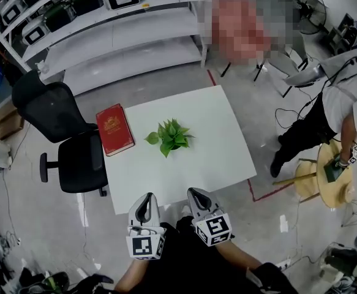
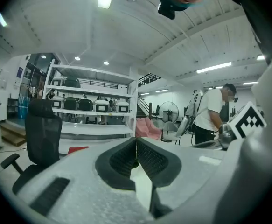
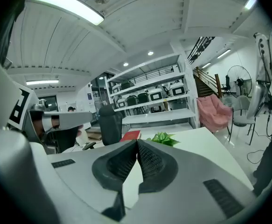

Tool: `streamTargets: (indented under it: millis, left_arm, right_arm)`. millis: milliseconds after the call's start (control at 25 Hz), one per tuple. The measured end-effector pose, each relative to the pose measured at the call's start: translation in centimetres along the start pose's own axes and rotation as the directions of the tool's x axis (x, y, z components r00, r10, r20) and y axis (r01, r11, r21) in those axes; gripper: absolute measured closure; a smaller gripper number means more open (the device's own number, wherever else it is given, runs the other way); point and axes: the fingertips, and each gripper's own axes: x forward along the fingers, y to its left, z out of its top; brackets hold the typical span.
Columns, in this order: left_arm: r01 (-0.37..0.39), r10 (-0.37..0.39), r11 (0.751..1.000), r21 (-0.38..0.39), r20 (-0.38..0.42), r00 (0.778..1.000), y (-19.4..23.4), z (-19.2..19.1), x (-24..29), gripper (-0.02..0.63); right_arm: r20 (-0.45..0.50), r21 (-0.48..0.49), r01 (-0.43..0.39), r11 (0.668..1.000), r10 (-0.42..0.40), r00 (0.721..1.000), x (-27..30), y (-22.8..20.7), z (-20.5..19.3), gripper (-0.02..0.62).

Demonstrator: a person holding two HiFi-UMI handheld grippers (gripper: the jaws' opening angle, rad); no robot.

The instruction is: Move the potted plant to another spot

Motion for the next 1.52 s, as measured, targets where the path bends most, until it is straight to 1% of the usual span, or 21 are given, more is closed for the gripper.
streamTargets:
  millis: [80, 200, 360, 480, 680, 840, 960, 1080, 1240, 1400, 1520]
  left_arm:
    - [-0.012, 0.012, 1.000, 0.002, 0.003, 1.000, -0.1, 0.4, 0.7, 0.586]
    - [-0.027, 0.027, 1.000, 0.002, -0.015, 1.000, -0.2, 0.5, 1.5, 0.587]
    - [-0.047, 0.047, 0.999, -0.004, -0.021, 0.999, 0.2, 0.6, 2.2, 0.588]
    - [-0.045, 0.045, 0.999, -0.007, -0.025, 0.999, 1.0, 0.3, 3.4, 0.587]
    - [-0.006, 0.005, 1.000, -0.008, -0.017, 1.000, 2.1, 0.2, 5.8, 0.586]
    - [0.026, -0.026, 1.000, -0.014, -0.015, 1.000, 3.7, 0.9, 7.5, 0.587]
    - [0.066, -0.066, 0.998, -0.007, -0.025, 0.997, 4.9, 0.6, 8.4, 0.588]
    - [0.114, -0.115, 0.993, -0.020, -0.039, 0.993, 5.8, 0.1, 9.5, 0.587]
    - [0.155, -0.157, 0.987, -0.039, -0.066, 0.985, 7.0, -0.6, 10.8, 0.586]
    - [0.152, -0.155, 0.987, -0.048, -0.054, 0.986, 7.8, -0.3, 11.7, 0.586]
    - [0.132, -0.135, 0.990, -0.040, -0.063, 0.989, 8.2, -0.1, 12.2, 0.586]
  right_arm:
    - [-0.010, -0.003, -0.010, 1.000, 0.010, 1.000, 1.1, -1.1, 0.0, 0.584]
    - [-0.031, 0.005, -0.021, 1.000, 0.021, 0.999, 2.4, -2.1, 0.0, 0.584]
    - [-0.058, 0.021, -0.031, 0.999, 0.032, 0.998, 4.1, -2.9, -0.3, 0.584]
    - [-0.074, 0.025, -0.026, 0.999, 0.028, 0.997, 5.8, -3.1, -0.8, 0.584]
    - [-0.117, 0.028, -0.003, 1.000, 0.006, 0.993, 8.4, -3.7, -2.2, 0.584]
    - [-0.149, 0.066, 0.043, 0.997, -0.033, 0.988, 10.5, -4.3, -2.4, 0.584]
    - [-0.172, 0.091, 0.086, 0.992, -0.069, 0.983, 12.2, -4.8, -2.8, 0.584]
    - [-0.198, 0.127, 0.130, 0.983, -0.103, 0.975, 13.7, -5.2, -3.5, 0.584]
    - [-0.244, 0.180, 0.189, 0.965, -0.142, 0.959, 15.6, -5.9, -4.8, 0.583]
    - [-0.305, 0.269, 0.233, 0.934, -0.147, 0.941, 16.9, -7.0, -6.4, 0.582]
    - [-0.324, 0.329, 0.240, 0.914, -0.129, 0.937, 18.3, -8.1, -7.1, 0.581]
